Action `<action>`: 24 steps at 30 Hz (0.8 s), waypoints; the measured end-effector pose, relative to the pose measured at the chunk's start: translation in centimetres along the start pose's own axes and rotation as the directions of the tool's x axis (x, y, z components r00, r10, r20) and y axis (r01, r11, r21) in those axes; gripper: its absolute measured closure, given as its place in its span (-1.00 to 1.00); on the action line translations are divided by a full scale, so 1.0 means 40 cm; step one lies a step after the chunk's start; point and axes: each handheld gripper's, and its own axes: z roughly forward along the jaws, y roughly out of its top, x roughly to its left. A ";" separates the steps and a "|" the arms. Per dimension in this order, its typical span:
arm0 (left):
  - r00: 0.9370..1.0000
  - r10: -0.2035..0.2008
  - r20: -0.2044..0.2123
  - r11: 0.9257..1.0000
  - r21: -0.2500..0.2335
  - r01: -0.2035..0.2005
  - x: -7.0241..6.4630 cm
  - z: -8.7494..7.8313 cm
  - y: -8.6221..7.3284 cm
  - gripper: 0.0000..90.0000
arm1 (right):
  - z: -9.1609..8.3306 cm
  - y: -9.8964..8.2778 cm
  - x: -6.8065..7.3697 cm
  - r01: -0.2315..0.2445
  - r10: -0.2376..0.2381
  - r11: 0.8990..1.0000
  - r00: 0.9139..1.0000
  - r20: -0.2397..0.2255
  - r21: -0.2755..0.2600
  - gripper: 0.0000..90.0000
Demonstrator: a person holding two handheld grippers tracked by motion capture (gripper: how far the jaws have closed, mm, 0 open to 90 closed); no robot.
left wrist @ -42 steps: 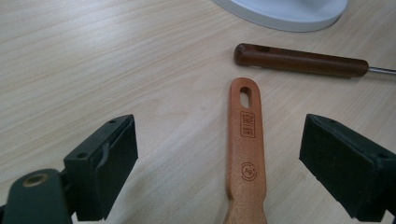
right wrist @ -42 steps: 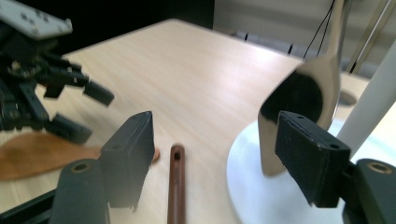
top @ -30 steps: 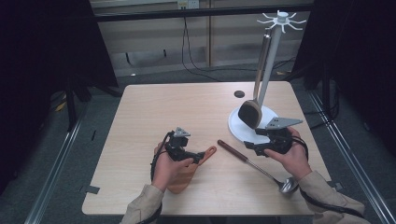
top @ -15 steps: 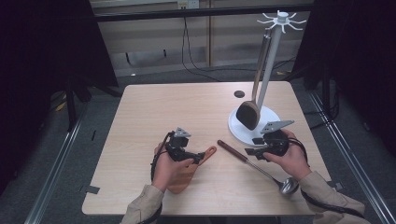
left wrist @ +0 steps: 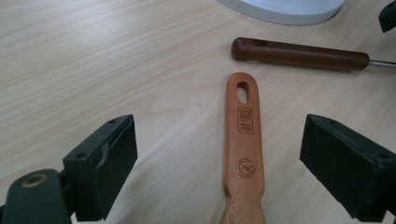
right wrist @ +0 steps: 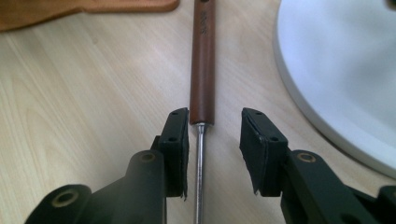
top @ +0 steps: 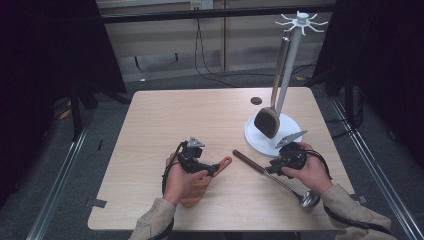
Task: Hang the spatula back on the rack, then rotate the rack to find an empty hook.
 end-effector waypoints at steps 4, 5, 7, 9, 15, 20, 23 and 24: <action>1.000 0.002 -0.004 1.000 0.002 -0.002 -0.001 0.001 -0.001 -0.76 | 0.003 -0.001 0.006 0.017 -0.017 0.999 1.000 -0.003 0.043 0.46; 1.000 0.004 -0.004 1.000 0.003 -0.004 -0.002 0.001 0.000 -0.75 | 0.004 -0.001 0.007 0.014 -0.014 0.999 1.000 -0.006 0.053 0.46; 1.000 0.002 -0.004 1.000 -0.003 -0.003 -0.003 0.002 0.000 -0.75 | 0.007 -0.002 0.009 0.018 -0.017 0.998 1.000 -0.006 0.067 0.46; 1.000 0.005 -0.004 1.000 -0.002 -0.005 -0.004 0.001 0.000 -0.76 | 0.009 -0.002 0.010 0.025 -0.025 0.997 1.000 -0.004 0.072 0.46; 1.000 -0.005 -0.005 1.000 -0.010 0.005 -0.003 0.003 0.001 -0.75 | 0.014 -0.002 0.015 0.027 -0.027 0.995 1.000 0.000 0.095 0.45; 1.000 0.005 -0.001 1.000 0.003 -0.005 -0.002 0.001 -0.001 -0.75 | 0.015 -0.003 0.016 0.025 -0.025 0.993 1.000 0.000 0.118 0.45; 1.000 -0.003 -0.005 1.000 0.003 0.003 -0.001 -0.003 -0.003 -0.75 | 0.018 0.000 0.021 0.034 -0.034 0.992 0.999 -0.006 0.121 0.46; 1.000 -0.001 -0.004 1.000 0.001 0.001 0.000 -0.004 -0.002 -0.75 | 0.018 0.001 0.023 0.037 -0.036 0.991 0.999 -0.005 0.126 0.46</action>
